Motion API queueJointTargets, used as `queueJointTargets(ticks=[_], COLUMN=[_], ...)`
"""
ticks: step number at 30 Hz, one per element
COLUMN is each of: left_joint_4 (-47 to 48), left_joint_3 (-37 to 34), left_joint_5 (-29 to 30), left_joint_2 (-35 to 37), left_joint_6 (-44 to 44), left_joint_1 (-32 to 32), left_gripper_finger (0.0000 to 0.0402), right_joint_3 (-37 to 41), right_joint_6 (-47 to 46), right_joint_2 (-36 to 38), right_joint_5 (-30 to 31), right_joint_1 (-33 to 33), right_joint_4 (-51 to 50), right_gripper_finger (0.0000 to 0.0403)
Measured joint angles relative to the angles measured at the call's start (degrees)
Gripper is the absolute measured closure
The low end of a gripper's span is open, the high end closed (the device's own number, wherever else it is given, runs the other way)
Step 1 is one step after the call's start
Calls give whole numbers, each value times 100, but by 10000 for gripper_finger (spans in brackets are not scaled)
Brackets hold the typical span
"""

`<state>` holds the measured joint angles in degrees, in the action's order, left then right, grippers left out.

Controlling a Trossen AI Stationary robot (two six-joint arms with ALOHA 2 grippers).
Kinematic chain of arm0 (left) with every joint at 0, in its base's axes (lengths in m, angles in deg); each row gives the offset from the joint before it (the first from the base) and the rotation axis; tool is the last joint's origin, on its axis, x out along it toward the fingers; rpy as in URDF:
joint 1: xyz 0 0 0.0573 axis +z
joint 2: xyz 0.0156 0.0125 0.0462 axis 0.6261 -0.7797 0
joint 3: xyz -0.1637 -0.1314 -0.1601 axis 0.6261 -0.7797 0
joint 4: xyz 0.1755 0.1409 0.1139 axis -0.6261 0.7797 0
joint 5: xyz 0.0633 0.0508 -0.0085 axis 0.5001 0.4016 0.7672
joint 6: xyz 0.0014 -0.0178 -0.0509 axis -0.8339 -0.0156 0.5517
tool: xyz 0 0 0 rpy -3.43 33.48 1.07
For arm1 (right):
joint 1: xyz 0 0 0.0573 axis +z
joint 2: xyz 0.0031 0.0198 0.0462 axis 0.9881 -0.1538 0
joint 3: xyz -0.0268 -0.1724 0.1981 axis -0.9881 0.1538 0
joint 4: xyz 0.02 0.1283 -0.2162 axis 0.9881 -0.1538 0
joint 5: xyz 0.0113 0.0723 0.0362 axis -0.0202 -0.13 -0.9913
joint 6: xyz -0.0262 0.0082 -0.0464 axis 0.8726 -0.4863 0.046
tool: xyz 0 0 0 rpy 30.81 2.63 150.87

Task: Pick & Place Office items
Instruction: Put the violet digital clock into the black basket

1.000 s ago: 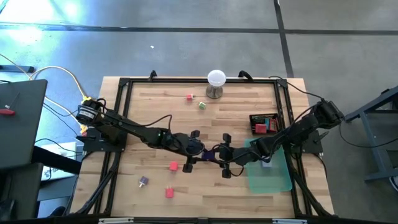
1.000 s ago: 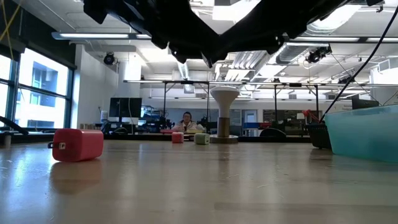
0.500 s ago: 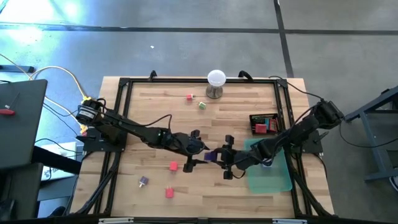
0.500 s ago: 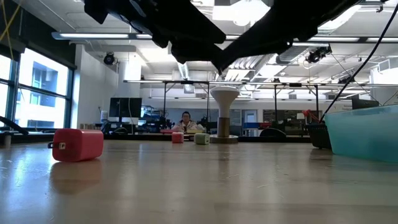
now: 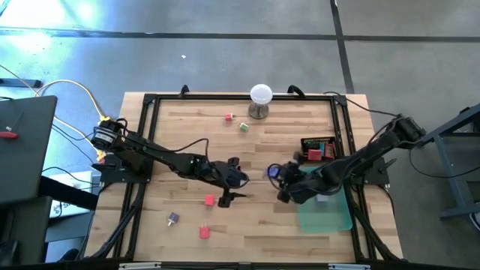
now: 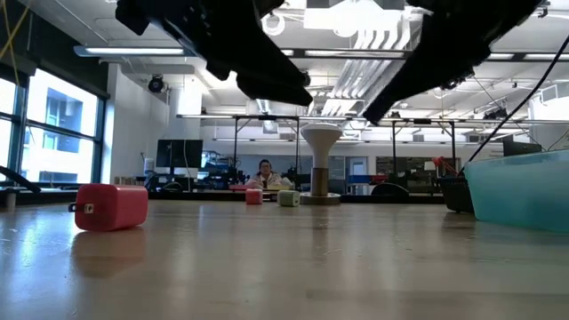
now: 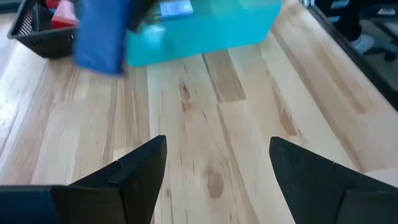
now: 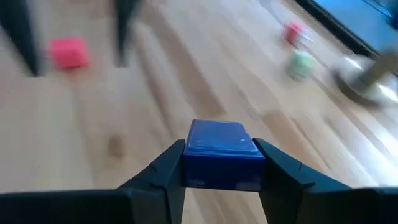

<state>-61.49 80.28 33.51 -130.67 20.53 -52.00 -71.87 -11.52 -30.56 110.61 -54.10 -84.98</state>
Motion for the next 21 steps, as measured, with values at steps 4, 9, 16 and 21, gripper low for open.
queueJointTargets(ticks=[4,9,16,21], left_joint_4=[44,65,85,85], left_joint_3=[0,0,-2,-2], left_joint_5=[0,0,-1,-2], left_joint_2=[0,0,0,0], left_joint_6=[-88,-106,-100,-84], left_joint_1=[0,0,0,0], left_gripper_finger=[124,124,124,124], right_joint_3=[-7,-7,-3,0], right_joint_6=[-1291,-3669,-6222,-7418], right_joint_2=[188,295,296,295], right_joint_5=[402,649,384,48], right_joint_1=[-4,-4,107,173], right_joint_4=[-1414,-3644,-5599,-6411], right_gripper_finger=[260,259,259,259])
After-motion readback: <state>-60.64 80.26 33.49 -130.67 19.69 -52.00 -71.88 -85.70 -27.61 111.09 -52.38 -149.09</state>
